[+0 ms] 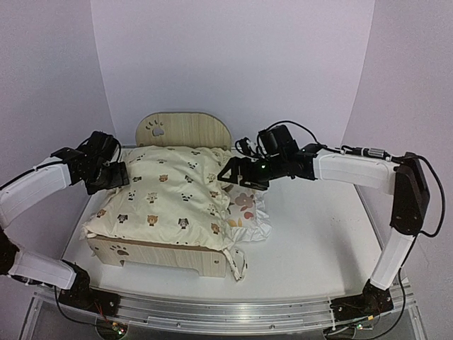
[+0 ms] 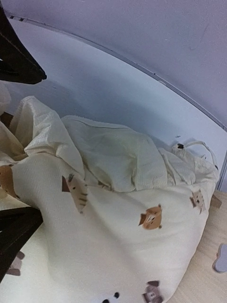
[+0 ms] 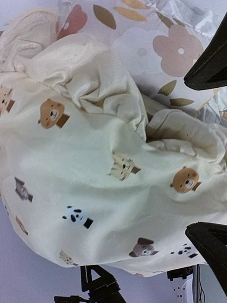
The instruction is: Set up the pet bed
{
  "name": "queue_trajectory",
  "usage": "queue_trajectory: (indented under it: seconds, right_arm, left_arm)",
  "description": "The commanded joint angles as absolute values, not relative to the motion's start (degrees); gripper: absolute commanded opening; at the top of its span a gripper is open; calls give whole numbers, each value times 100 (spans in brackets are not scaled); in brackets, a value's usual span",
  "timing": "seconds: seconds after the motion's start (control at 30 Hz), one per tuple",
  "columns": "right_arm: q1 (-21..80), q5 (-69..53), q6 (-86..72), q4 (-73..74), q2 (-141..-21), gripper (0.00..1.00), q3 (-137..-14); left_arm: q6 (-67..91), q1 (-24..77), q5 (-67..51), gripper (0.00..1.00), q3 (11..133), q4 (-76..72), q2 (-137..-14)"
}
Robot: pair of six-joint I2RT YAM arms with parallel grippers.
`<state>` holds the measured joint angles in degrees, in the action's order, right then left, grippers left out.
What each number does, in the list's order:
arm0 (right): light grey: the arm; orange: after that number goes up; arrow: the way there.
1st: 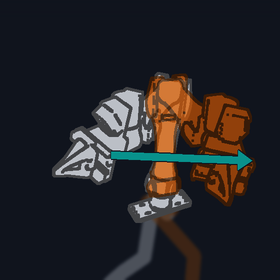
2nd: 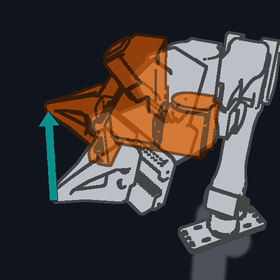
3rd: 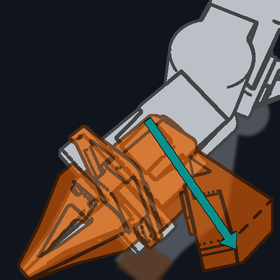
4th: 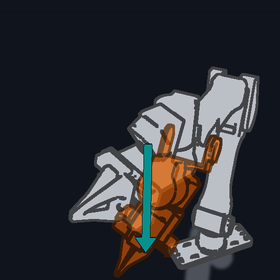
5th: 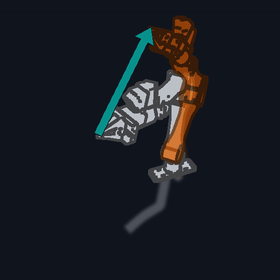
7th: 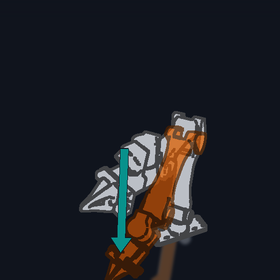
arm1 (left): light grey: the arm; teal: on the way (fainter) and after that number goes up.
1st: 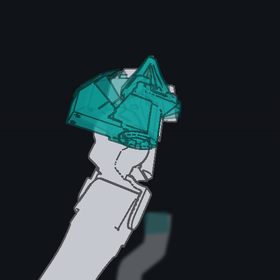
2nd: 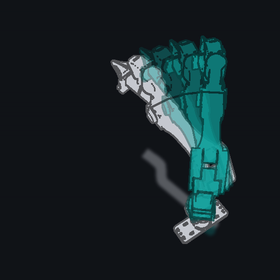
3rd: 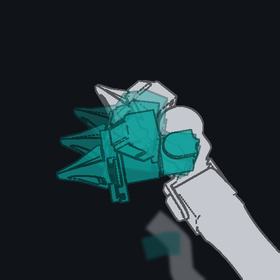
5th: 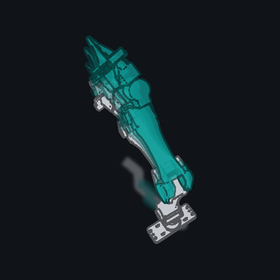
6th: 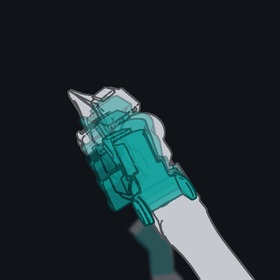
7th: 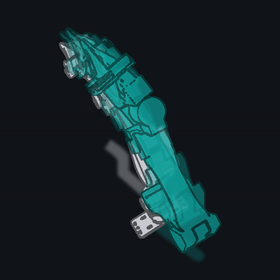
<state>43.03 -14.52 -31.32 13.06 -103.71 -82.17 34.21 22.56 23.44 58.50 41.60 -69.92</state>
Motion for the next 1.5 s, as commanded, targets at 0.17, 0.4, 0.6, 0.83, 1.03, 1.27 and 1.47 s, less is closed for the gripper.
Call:
queue_trajectory:
  seconds: [0.17,0.4,0.6,0.83,1.03,1.27,1.47]
  right_arm:
    - [4307,-1472,-3213,1439,-10306,94,-7561]
    - [4307,-1182,-3078,1453,-9790,95,-6888]
    - [4290,-427,-3004,1552,-9032,98,-6008]
    - [4182,300,-2972,1687,-8025,98,-5209]
    - [4153,763,-2971,1833,-7338,98,-4751]
    - [4140,1028,-2895,2117,-6769,98,-4563]
    - [4140,1235,-2766,2509,-6262,98,-4514]
  left_arm:
    - [3169,1655,1649,75,5706,3435,-7341]
    - [3274,1635,1081,69,5172,3175,-7442]
    - [3269,1635,300,67,4635,2641,-7615]
    - [3373,1637,-367,62,4229,2247,-7663]
    - [3697,1752,-830,61,3917,2033,-7597]
    - [4248,2619,-803,61,4014,1819,-7693]
    - [4865,3258,-1145,62,3992,1043,-8083]
